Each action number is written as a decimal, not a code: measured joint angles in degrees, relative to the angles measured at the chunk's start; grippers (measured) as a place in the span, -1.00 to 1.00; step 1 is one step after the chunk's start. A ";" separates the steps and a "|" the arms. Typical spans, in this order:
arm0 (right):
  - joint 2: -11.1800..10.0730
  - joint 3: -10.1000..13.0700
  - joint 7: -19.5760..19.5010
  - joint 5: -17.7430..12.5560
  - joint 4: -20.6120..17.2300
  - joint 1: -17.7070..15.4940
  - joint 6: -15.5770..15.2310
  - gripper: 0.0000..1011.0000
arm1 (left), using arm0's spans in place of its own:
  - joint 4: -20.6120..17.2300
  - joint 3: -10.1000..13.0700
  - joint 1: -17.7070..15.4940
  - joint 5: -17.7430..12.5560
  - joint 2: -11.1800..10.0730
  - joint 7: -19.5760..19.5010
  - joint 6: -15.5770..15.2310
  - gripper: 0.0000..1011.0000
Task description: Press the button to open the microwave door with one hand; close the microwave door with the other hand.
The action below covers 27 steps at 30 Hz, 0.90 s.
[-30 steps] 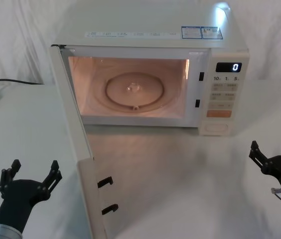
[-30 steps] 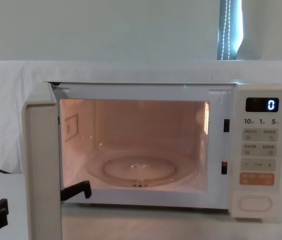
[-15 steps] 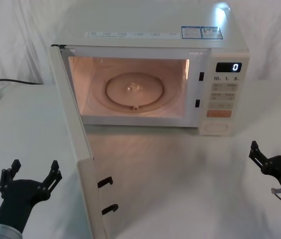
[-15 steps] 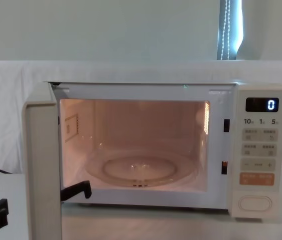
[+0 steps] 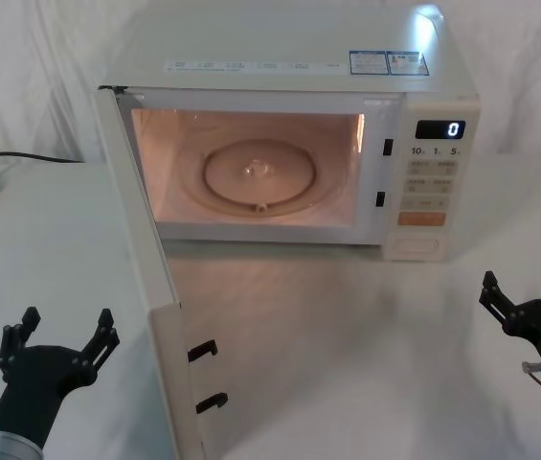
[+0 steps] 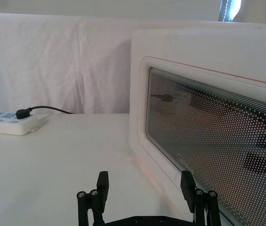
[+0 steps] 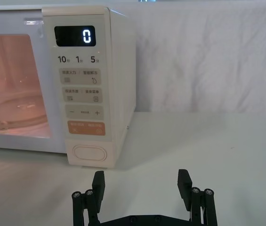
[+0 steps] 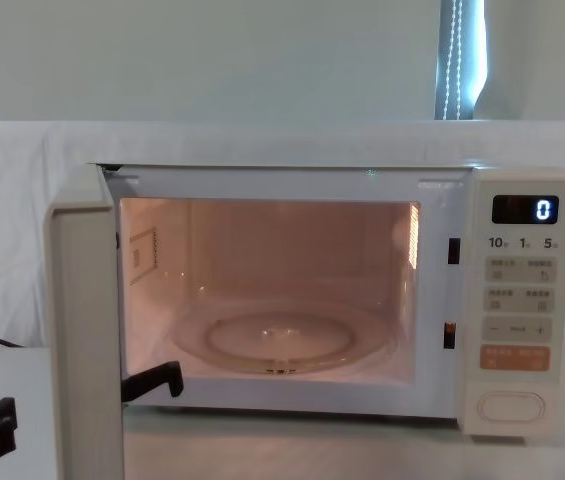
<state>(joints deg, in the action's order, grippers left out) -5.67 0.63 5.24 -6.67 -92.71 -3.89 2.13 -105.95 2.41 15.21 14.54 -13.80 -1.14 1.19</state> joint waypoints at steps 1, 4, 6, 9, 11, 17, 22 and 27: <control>0.00 0.00 0.00 0.00 0.00 0.00 0.00 0.98 | 0.00 0.00 0.00 0.00 0.00 0.00 0.00 0.98; 0.00 0.00 0.00 0.00 0.00 0.00 0.00 0.98 | 0.00 0.00 0.00 0.00 0.00 0.00 0.00 0.98; 0.00 0.00 0.00 0.00 0.00 0.00 0.00 0.98 | 0.00 0.00 0.00 0.00 0.00 0.00 0.00 0.94; 0.00 0.00 0.00 0.00 0.00 0.00 0.00 0.98 | 0.00 0.00 0.00 0.00 0.00 0.00 0.00 0.83; 0.00 0.00 0.00 0.00 0.00 0.00 0.00 0.98 | 0.00 0.00 0.00 0.00 0.00 0.00 0.00 0.73; 0.00 0.00 0.00 0.00 0.00 0.00 0.00 0.98 | 0.00 0.00 0.00 0.00 0.00 0.00 0.00 0.37; 0.00 0.00 0.00 0.00 0.00 0.00 0.00 0.98 | 0.00 0.00 0.00 0.00 0.00 0.00 0.00 0.09; 0.00 0.00 0.00 0.00 0.00 0.00 0.00 0.98 | 0.00 0.00 0.00 0.00 0.00 0.00 0.00 -0.29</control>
<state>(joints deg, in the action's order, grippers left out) -5.67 0.63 5.24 -6.67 -92.71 -3.89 2.13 -105.95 2.41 15.21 14.54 -13.81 -1.14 1.19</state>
